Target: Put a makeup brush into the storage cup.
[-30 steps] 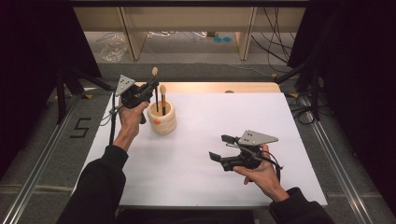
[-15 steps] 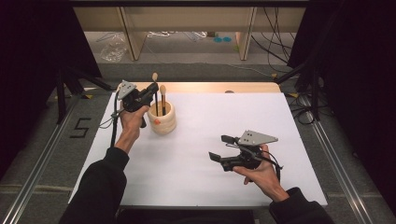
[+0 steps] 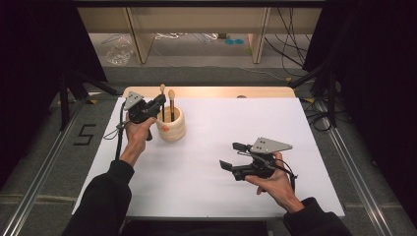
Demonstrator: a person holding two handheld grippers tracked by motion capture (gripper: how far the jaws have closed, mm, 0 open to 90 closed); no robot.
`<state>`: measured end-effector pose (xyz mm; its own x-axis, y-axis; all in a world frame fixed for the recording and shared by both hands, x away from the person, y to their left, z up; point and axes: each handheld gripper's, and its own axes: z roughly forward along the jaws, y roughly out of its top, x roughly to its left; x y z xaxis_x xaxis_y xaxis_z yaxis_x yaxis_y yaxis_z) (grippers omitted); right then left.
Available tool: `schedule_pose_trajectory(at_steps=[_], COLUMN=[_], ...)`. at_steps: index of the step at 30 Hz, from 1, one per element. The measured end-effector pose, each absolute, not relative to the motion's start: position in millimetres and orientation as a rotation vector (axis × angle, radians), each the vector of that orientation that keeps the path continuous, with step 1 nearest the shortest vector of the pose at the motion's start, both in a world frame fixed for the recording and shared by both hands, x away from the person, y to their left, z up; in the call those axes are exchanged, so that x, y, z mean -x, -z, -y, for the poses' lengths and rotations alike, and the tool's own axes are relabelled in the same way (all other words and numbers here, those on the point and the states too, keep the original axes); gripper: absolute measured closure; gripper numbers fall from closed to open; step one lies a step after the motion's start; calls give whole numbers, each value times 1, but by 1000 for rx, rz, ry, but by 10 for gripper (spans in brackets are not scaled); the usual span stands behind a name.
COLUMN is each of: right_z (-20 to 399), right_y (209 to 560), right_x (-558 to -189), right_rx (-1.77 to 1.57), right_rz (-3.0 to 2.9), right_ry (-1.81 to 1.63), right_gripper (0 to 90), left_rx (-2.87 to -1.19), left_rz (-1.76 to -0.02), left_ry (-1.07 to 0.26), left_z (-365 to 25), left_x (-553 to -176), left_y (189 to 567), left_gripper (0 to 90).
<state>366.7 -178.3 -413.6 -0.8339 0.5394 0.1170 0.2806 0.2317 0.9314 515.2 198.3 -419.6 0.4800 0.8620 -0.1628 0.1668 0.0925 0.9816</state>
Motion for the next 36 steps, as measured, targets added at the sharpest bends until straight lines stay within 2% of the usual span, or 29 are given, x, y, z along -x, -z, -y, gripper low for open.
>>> schedule_pose_trajectory(at_steps=[12, 14, 19, 28, 36], right_z=[178, 178, 178, 178, 178], right_y=[414, 414, 414, 414, 413], right_x=[-367, -367, -367, -367, -367], right_rx=[-775, -774, -773, -771, -775], right_rz=[-2276, -2276, -2276, -2277, -2264], right_ry=[-1644, -1647, -1647, -1647, -1655], right_gripper=[218, 218, 218, 218, 218], left_rx=[-1451, -1464, -1502, -1495, -1486], left_rz=[-1003, -1011, -956, -1010, -988], left_ry=[-639, -631, -660, -663, -642], left_z=[-200, -200, -202, -204, -208], left_x=[-512, -511, -512, -501, -483], left_y=[425, 424, 421, 412, 398], left_gripper=[817, 774, 536, 357, 295])
